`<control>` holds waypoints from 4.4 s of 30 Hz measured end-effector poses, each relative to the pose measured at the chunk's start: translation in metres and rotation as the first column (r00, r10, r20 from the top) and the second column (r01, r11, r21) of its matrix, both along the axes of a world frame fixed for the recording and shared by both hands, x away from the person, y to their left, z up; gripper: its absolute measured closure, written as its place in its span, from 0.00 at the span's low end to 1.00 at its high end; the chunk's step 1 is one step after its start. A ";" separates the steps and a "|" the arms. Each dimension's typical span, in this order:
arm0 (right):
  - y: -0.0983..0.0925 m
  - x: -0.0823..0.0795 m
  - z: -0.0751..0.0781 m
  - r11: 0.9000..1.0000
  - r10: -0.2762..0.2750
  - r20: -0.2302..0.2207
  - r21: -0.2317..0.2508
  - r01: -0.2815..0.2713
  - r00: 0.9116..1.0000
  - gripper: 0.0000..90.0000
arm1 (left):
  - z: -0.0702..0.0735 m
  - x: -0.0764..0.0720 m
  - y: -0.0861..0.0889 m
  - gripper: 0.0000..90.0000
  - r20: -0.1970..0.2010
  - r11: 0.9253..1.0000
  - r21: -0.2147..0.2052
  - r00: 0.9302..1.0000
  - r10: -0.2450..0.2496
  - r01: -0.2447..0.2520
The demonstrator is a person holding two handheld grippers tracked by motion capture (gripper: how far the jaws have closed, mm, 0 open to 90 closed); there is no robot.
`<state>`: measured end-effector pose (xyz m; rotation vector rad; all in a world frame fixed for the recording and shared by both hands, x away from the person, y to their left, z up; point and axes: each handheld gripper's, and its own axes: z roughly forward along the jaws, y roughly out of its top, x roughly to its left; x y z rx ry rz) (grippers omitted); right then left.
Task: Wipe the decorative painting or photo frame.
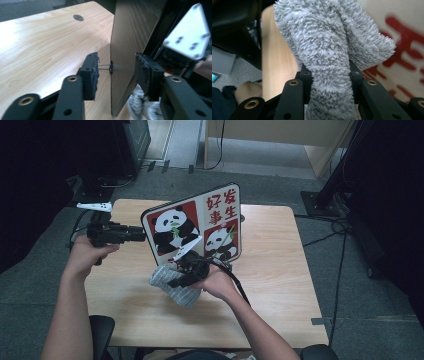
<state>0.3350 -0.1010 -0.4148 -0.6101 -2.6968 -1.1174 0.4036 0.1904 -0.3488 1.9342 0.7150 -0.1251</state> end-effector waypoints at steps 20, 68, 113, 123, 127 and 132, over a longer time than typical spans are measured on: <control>0.032 0.001 0.068 0.994 0.105 0.087 0.005 -0.106 0.991 0.75 | 0.003 -0.011 0.012 0.43 0.026 0.999 0.032 0.999 0.033 -0.034; 0.056 0.047 0.128 0.995 0.078 0.169 0.052 -0.088 0.983 0.74 | 0.005 -0.032 0.050 0.50 0.034 0.994 -0.004 0.994 0.105 -0.105; 0.032 0.042 0.077 0.998 0.043 0.090 0.045 -0.047 0.995 0.74 | 0.014 -0.023 0.024 0.60 0.014 0.998 -0.008 0.998 0.059 -0.058; 0.032 0.039 0.069 0.998 0.046 0.090 0.027 -0.049 0.995 0.74 | 0.016 -0.014 0.008 0.60 0.013 1.000 -0.020 1.000 0.022 -0.021; 0.031 0.039 0.067 0.998 0.047 0.091 0.029 -0.049 0.995 0.74 | 0.019 -0.010 0.002 0.60 0.012 1.000 -0.031 1.000 -0.003 0.003; 0.031 0.038 0.064 0.999 0.040 0.086 0.025 -0.043 0.995 0.74 | 0.019 -0.006 -0.009 0.60 0.013 0.999 -0.028 0.999 -0.033 0.033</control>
